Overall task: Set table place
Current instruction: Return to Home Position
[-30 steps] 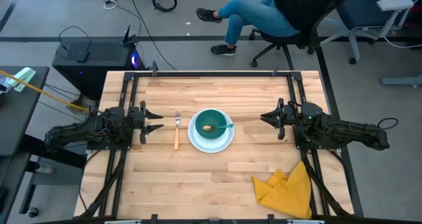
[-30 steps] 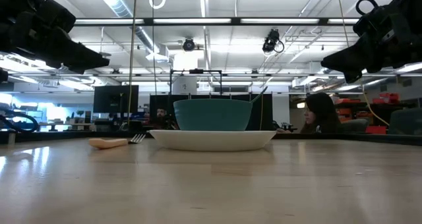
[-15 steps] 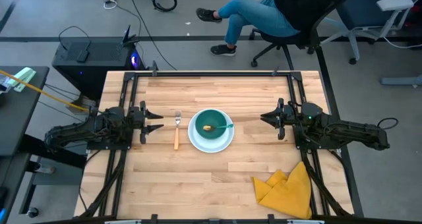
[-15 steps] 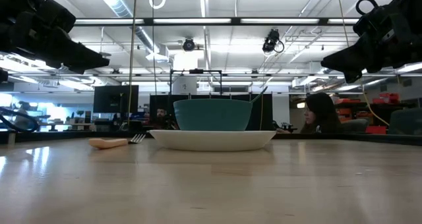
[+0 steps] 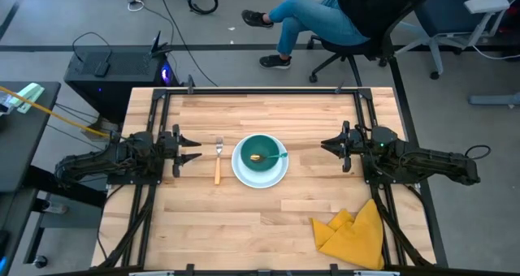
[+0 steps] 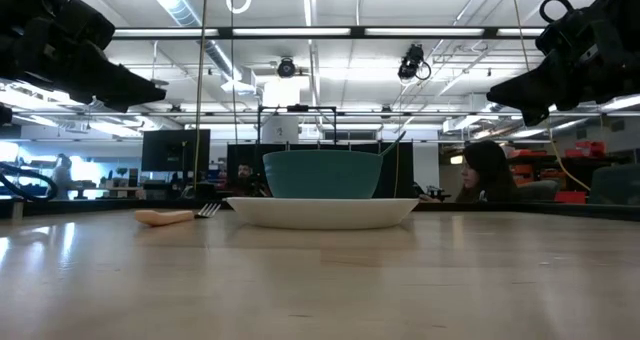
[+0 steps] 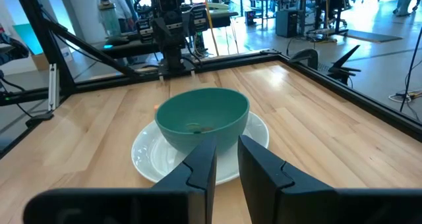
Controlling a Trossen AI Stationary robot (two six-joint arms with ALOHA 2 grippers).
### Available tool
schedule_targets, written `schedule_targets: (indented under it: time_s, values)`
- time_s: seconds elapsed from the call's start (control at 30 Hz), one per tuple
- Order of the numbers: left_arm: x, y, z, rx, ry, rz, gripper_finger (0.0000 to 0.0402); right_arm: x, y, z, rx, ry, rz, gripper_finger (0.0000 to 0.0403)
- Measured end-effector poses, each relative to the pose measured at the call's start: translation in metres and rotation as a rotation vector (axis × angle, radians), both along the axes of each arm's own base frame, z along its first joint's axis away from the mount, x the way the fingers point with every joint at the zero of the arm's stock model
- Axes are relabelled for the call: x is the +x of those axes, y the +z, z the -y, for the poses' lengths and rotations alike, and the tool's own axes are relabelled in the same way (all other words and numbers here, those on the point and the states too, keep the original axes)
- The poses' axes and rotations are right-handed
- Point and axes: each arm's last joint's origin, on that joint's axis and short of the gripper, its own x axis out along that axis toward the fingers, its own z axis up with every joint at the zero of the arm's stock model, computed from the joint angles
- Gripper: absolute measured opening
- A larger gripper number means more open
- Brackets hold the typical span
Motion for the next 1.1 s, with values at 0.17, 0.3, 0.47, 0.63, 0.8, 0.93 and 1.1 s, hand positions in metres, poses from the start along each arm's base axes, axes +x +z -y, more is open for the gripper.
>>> schedule_targets:
  time_s: [0.17, 0.3, 0.47, 0.63, 0.8, 0.93, 1.1]
  values:
    - [0.0000, 0.0000, 0.0000, 0.000, 0.000, 0.000, 0.0177, 0.0000, 0.0000, 0.0000, 0.000, 0.000, 0.000, 0.0069]
    - [0.0000, 0.0000, 0.0000, 0.000, 0.000, 0.000, 0.0174, 0.0000, 0.0000, 0.0000, 0.000, 0.000, 0.000, 0.0069]
    - [0.0000, 0.0000, 0.0000, 0.000, 0.000, 0.000, 0.0176, 0.0000, 0.0000, 0.0000, 0.000, 0.001, 0.000, 0.0069]
    - [0.0000, 0.0000, 0.0000, 0.000, 0.000, 0.000, 0.0177, 0.0000, 0.0000, 0.0000, 0.000, 0.000, 0.000, 0.0069]
    - [0.0000, 0.0000, 0.0000, 0.000, 0.000, 0.000, 0.0172, 0.0000, 0.0000, 0.0000, 0.000, 0.000, 0.000, 0.0069]
    - [0.0000, 0.0000, 0.0000, 0.000, -0.001, 0.000, 0.0173, 0.0000, 0.0000, 0.0000, 0.000, 0.000, 0.000, 0.0069]
    - [0.0000, 0.0000, 0.0000, 0.000, 0.000, 0.000, 0.0178, 0.0000, 0.0000, 0.0000, 0.000, 0.000, 0.000, 0.0069]
